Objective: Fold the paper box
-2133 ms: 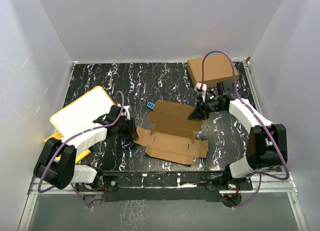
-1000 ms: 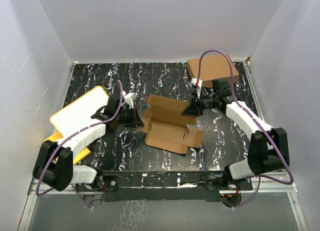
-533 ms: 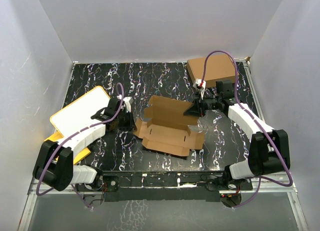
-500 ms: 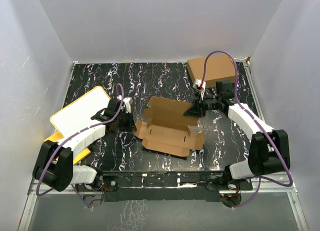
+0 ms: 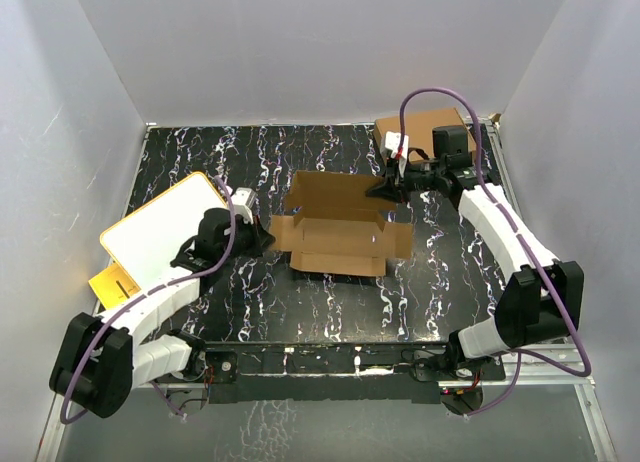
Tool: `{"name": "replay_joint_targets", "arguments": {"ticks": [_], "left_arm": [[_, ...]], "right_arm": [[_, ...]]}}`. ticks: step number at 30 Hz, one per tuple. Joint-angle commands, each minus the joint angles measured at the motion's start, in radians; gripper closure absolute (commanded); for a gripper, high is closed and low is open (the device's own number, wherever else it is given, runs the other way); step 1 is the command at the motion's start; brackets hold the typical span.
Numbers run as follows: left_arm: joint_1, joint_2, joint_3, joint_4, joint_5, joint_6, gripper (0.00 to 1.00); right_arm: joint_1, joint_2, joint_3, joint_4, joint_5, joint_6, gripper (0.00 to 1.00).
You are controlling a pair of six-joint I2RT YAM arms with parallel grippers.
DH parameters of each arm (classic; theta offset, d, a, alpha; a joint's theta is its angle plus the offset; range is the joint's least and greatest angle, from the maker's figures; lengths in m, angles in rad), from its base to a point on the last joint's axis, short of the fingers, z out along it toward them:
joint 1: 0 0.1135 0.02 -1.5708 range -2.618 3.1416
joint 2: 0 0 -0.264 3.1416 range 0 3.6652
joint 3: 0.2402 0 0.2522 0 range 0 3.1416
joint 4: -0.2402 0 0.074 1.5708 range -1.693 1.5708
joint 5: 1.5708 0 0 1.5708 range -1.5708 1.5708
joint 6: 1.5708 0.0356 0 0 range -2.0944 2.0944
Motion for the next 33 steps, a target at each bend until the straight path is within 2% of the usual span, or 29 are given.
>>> {"name": "replay_joint_targets", "arguments": {"ticks": [1, 3, 8, 14, 23, 33], "left_arm": [[-0.001, -0.015, -0.058, 0.264, 0.010, 0.076, 1.00], [-0.002, -0.011, -0.079, 0.306, 0.003, 0.112, 1.00], [-0.008, -0.033, -0.157, 0.386, -0.031, 0.166, 1.00], [-0.031, -0.043, -0.182, 0.396, -0.057, 0.187, 1.00], [-0.065, -0.080, -0.221, 0.402, -0.094, 0.208, 1.00], [-0.143, -0.183, -0.312, 0.396, -0.179, 0.246, 1.00]], "right_arm": [[0.000, 0.027, 0.058, -0.050, -0.028, -0.188, 0.92], [-0.002, 0.044, 0.058, -0.055, -0.044, -0.152, 0.92], [-0.028, 0.136, 0.058, -0.091, -0.163, 0.062, 0.92], [-0.072, 0.235, 0.055, -0.110, -0.265, 0.221, 0.92], [-0.083, 0.300, 0.009, -0.127, -0.308, 0.294, 0.92], [-0.097, 0.341, -0.062, -0.130, -0.365, 0.303, 0.92]]}}
